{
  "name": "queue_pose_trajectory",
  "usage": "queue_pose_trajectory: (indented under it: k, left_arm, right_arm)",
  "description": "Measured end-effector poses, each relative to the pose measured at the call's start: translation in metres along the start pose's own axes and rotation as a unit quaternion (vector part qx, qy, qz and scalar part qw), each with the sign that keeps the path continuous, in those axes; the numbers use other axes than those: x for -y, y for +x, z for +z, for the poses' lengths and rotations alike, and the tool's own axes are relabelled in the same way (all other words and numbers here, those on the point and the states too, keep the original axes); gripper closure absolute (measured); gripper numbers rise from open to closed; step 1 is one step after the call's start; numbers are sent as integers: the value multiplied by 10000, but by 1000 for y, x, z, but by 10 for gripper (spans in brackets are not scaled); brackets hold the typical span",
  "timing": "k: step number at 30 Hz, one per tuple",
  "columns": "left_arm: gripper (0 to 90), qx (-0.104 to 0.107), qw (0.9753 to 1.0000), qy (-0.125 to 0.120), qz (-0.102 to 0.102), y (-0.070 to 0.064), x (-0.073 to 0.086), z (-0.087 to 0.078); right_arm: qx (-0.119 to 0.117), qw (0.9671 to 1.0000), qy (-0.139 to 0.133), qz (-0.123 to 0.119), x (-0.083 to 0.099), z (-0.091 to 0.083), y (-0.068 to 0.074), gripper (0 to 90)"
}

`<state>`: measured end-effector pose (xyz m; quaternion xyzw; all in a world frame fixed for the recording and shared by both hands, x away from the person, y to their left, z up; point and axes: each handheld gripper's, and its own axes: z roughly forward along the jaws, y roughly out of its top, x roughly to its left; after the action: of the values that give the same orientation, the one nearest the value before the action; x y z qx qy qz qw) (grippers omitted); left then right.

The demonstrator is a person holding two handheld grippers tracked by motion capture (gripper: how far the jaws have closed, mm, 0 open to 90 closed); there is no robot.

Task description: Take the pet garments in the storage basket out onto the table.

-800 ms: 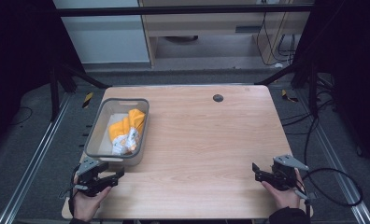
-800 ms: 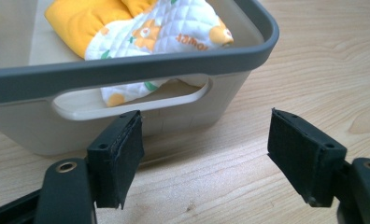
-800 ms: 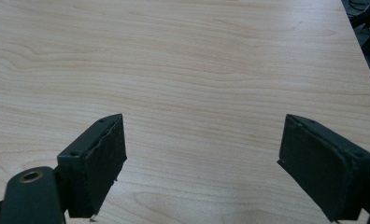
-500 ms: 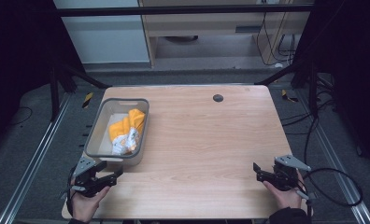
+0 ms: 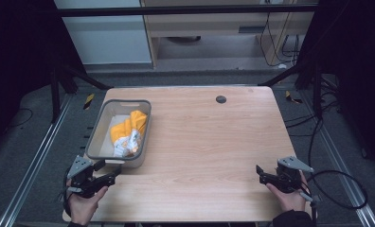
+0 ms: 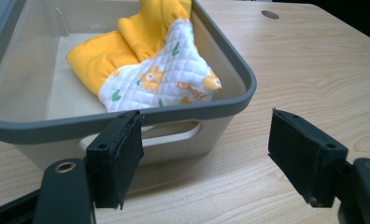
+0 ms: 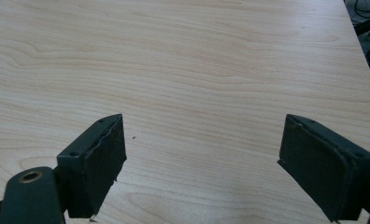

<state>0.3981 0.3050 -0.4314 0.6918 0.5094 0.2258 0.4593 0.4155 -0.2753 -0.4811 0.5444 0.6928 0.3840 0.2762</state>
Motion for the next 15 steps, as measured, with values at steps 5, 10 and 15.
queue_pose_trajectory:
  k: [5, 10, 15]
  left_arm:
    - [258, 13, 10000, -75, 48, -2, -5, -3]
    - [258, -20, 9999, -132, 36, -3, -8, -5]
    - [258, -15, 9998, -203, 16, -3, -12, -8]
  right_arm:
    - [-6, 10000, -1, -11, 0, 0, 0, 144]
    - [-8, 10000, -1, -75, 0, 0, 1, 151]
    - [-12, 9999, -7, -103, 0, 0, 1, 150]
